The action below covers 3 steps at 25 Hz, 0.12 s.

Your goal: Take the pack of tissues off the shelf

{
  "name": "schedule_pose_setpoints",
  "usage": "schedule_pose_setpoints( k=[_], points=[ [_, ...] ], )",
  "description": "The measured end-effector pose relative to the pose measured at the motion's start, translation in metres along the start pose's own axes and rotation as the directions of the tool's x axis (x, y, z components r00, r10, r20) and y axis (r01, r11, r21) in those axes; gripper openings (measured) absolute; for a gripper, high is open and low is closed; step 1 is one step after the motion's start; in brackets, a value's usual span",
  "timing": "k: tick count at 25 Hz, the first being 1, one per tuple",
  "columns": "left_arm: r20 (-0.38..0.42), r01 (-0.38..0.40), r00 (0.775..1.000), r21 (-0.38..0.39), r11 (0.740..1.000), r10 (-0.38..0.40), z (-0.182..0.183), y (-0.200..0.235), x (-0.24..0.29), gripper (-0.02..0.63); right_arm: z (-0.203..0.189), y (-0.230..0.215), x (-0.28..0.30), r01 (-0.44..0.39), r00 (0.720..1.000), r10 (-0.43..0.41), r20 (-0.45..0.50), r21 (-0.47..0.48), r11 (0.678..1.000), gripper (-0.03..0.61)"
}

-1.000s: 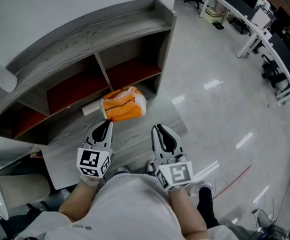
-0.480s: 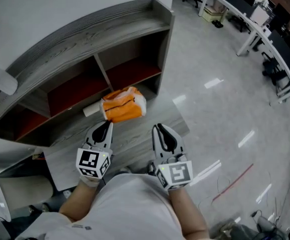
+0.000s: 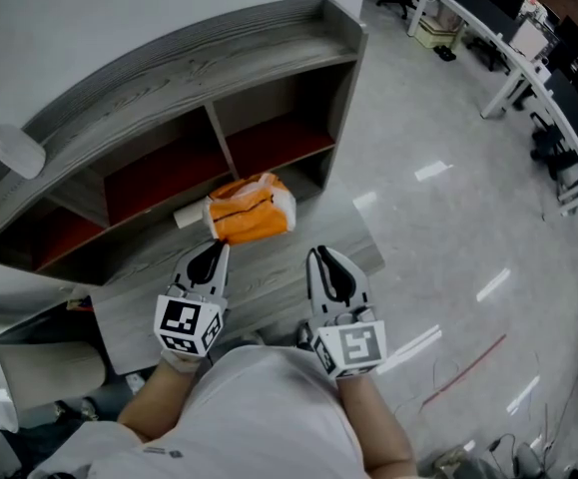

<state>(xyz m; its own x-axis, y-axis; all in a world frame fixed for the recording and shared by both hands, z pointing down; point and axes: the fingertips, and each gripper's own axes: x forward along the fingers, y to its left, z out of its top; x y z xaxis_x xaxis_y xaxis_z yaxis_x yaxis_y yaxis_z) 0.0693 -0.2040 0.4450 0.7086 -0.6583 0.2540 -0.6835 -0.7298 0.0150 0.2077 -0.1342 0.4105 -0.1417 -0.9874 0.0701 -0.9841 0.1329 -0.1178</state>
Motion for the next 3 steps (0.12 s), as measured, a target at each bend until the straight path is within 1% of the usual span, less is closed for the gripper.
schedule_pose_setpoints(
  k=[3],
  points=[
    [0.000, 0.001, 1.000, 0.002, 1.000, -0.001, 0.0000, 0.0011, -0.0016, 0.020, 0.0005, 0.0029, 0.0010, -0.002, 1.000, 0.002, 0.001, -0.001, 1.000, 0.047]
  ],
)
